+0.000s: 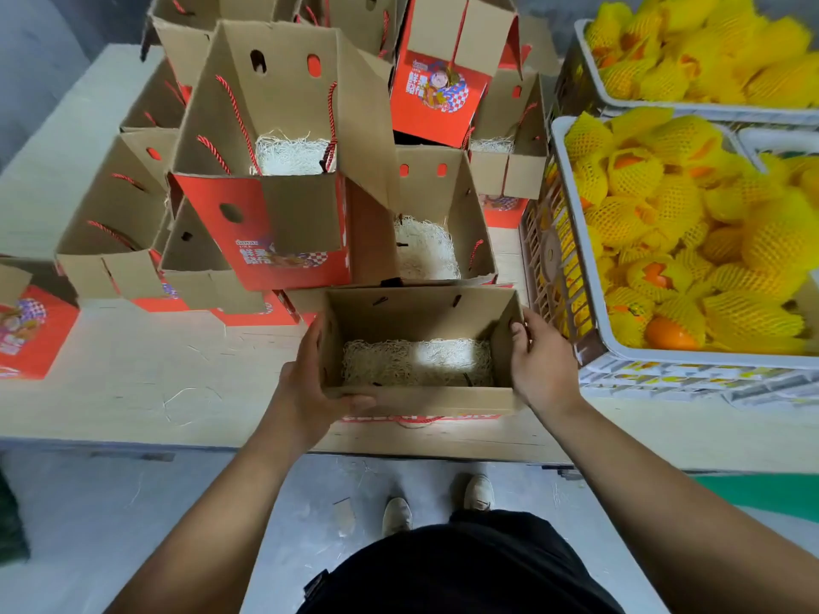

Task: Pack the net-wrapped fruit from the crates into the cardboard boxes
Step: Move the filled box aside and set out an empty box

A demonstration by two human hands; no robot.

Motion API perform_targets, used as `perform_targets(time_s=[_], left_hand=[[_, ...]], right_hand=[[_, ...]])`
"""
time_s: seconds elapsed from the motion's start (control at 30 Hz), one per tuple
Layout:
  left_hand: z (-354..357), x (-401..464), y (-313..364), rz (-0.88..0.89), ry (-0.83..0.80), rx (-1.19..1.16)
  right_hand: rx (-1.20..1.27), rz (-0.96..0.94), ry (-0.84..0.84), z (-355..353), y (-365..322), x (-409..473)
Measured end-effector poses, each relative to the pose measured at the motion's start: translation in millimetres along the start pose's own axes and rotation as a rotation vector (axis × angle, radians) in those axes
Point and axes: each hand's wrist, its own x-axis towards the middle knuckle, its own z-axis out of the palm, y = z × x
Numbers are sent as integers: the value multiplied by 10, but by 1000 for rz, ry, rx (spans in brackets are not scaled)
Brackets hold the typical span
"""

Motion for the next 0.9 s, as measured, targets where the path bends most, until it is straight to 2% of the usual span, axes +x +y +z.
perform_targets(time_s=[0.1, 0.17, 0.23, 0.3, 0.4, 0.5, 0.6, 0.77, 0.83, 0.9], left_hand=[[36, -45, 24, 20, 1, -139], [49, -66, 100, -7, -18, -103], [2, -125, 164, -95, -10, 95], [-80, -222, 264, -169, -3, 339], [-45, -288, 515, -10, 113, 443], [173, -177, 837, 205, 164, 386], [495, 11, 1169, 308, 50, 227], [1142, 368, 1749, 430, -199, 125], [1403, 515, 1980, 502, -261, 127], [1693, 661, 2201, 557, -294, 132]], right_hand=[[1, -48, -23, -40, 42, -27], [81, -26, -48, -45, 57, -33], [123, -28, -70, -77, 12, -2], [-20, -154, -46, -146, -81, 27], [-211, -316, -12, -222, -198, 64], [-120, -346, -110, -230, -296, 61], [-94, -277, -108, -311, -310, 57], [-102, -269, 89, -832, -7, 305], [-200, -245, 127, -1155, 287, 487], [-384, -114, 39, -1472, 629, 709]])
